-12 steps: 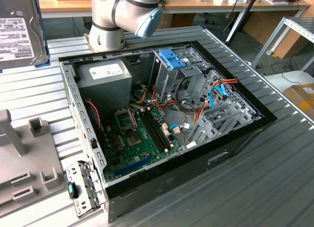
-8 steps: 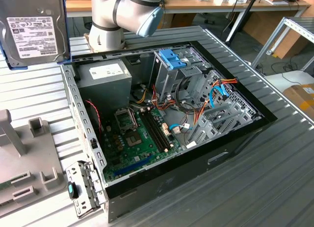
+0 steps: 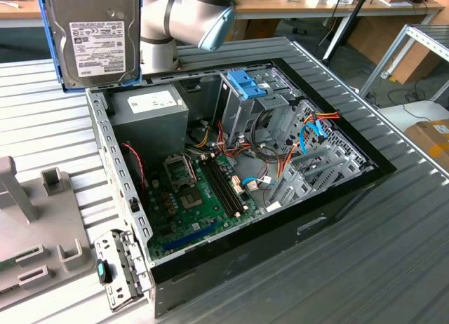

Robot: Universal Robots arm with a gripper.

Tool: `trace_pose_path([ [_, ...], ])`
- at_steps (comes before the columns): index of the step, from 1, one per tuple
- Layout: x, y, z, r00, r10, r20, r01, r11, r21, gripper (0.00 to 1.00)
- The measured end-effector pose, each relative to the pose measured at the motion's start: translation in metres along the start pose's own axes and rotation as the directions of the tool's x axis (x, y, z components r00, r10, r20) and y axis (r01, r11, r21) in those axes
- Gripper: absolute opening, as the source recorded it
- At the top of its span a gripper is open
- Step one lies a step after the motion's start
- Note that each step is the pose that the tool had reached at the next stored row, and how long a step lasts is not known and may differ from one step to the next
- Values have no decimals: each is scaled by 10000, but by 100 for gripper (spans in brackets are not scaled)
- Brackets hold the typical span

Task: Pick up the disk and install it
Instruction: 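Pick up the disk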

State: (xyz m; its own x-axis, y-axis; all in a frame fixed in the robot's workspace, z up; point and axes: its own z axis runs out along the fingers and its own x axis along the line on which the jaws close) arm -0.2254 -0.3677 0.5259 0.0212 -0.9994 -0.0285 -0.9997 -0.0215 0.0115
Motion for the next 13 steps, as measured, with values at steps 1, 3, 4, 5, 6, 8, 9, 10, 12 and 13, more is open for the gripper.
trace_pose_path([
  [1,1,-31,0,10000,-1,0,1,10000,1,36],
  [3,1,-36,0,10000,-1,0,1,10000,0,36],
  [4,1,-37,0,10000,0,0,0,10000,0,36],
  [5,1,-38,0,10000,-1,1,1,10000,0,36],
  [6,1,-38,0,10000,-2,6,2,10000,8,36],
  [8,1,-36,2,10000,-4,11,4,10000,61,36],
  [9,1,-37,2,10000,-6,12,6,10000,82,36],
  [10,1,-37,3,10000,-6,12,6,10000,83,36],
  [12,1,-36,2,10000,-5,12,5,10000,85,36],
  [13,1,-36,2,10000,-5,12,5,10000,87,36],
])
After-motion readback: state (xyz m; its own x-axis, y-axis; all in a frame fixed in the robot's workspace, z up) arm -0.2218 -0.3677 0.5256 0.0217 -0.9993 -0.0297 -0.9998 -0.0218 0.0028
